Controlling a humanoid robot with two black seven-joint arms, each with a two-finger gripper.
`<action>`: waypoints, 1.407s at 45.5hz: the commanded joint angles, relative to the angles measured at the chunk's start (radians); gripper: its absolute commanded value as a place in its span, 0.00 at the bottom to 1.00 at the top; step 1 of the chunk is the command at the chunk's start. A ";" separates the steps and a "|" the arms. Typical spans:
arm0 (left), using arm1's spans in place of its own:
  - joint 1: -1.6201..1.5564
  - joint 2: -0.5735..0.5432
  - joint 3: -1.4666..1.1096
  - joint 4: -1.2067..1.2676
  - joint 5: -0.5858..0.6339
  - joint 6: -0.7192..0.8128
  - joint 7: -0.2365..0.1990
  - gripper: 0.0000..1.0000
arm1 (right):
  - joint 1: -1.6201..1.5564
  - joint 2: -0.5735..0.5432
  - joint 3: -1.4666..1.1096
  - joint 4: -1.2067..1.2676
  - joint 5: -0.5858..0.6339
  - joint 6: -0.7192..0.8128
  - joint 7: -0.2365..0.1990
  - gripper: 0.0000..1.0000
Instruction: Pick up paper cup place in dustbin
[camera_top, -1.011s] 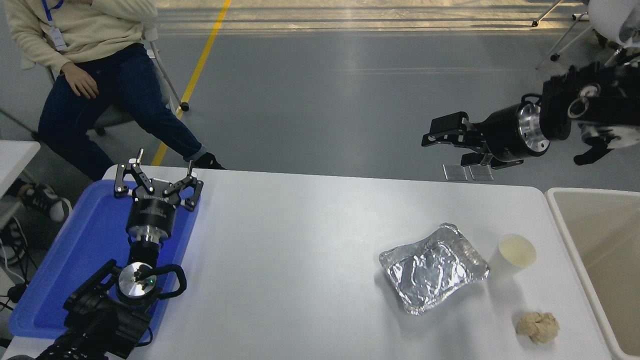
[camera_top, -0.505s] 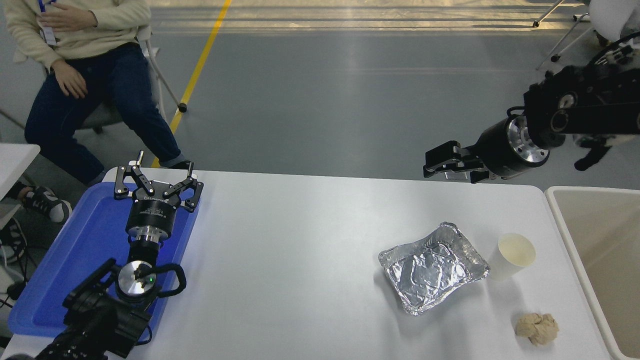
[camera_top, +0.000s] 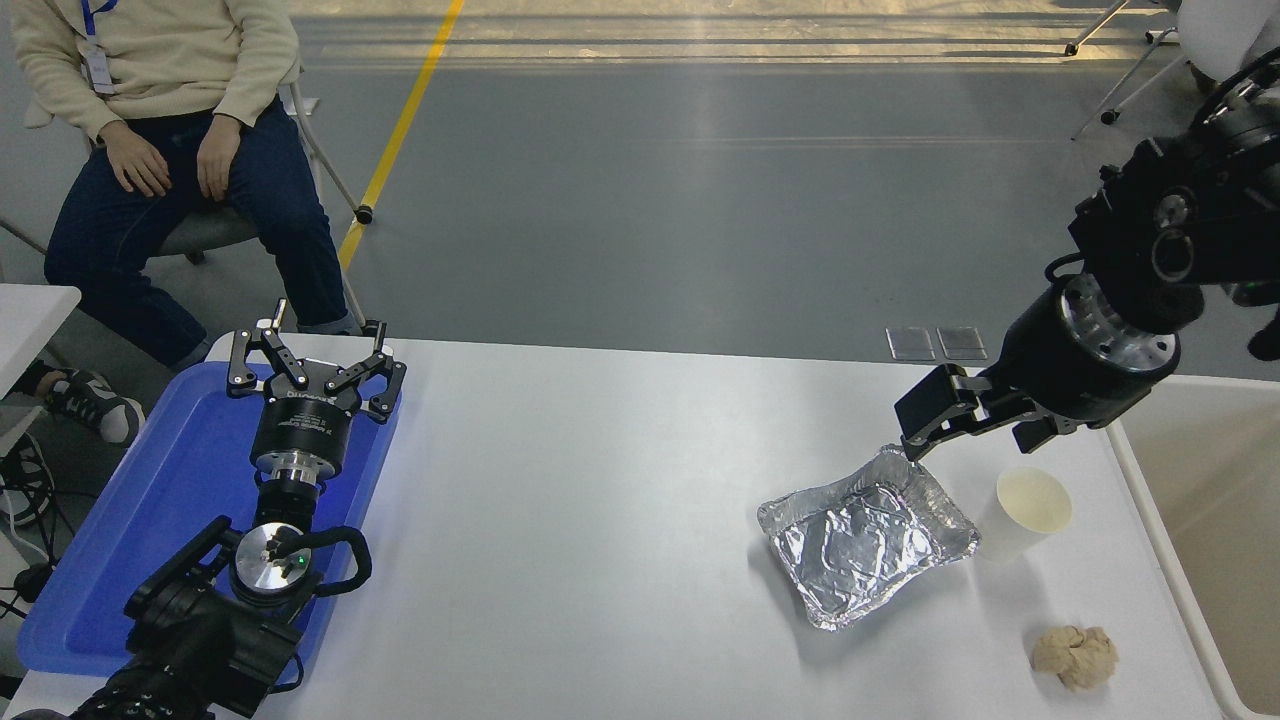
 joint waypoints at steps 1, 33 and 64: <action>0.000 -0.001 0.000 0.000 0.000 0.000 0.000 1.00 | -0.028 -0.052 -0.044 -0.008 -0.059 -0.012 0.001 1.00; -0.002 -0.001 0.000 0.000 0.000 0.000 0.000 1.00 | -0.639 -0.216 0.237 -0.657 -0.507 -0.029 0.013 1.00; 0.000 -0.001 0.000 0.002 -0.001 0.000 -0.002 1.00 | -0.989 -0.212 0.413 -0.834 -0.533 -0.116 0.018 1.00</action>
